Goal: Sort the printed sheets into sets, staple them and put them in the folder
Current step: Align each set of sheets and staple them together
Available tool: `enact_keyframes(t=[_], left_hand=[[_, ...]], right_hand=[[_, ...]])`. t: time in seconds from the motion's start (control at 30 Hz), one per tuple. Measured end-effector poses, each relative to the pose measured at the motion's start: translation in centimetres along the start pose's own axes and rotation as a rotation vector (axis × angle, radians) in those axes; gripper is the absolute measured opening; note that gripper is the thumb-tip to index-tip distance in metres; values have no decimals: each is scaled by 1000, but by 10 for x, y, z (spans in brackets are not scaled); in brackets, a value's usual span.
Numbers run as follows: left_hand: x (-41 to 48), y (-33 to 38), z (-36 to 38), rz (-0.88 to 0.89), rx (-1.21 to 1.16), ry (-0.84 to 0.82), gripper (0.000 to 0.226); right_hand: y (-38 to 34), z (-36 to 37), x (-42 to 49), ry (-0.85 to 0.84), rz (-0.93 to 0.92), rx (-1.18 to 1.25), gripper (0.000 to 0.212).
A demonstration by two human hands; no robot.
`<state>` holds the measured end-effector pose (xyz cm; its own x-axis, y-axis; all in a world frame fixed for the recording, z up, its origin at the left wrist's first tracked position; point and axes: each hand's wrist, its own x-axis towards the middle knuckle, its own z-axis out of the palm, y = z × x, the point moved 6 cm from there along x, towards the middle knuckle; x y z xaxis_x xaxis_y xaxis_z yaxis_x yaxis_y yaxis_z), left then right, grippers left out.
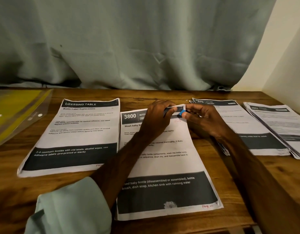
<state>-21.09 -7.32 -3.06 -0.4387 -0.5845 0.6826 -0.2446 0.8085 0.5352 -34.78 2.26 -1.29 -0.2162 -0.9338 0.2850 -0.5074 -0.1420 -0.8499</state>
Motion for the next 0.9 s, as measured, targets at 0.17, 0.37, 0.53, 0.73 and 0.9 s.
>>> enact_keyframes(t=[0.17,0.37,0.53,0.73,0.9], left_hand=[[0,-2,3,11,24,-13,33],[0,-2,2,10,22,-3,32],[-1,1,0,31,26,20,29],[0,4,-2,53,40,38,29],[0,4,-1,62,40,36,29]], right_hand=[[3,-1,1,22,-5,-21,25],[1,1,2,31,-20,-28,24],[-1,1,3,51,-39,-25,20],[-1,1,3,56,-55,-31,20],[-1,1,3,68,-52,-21,20]])
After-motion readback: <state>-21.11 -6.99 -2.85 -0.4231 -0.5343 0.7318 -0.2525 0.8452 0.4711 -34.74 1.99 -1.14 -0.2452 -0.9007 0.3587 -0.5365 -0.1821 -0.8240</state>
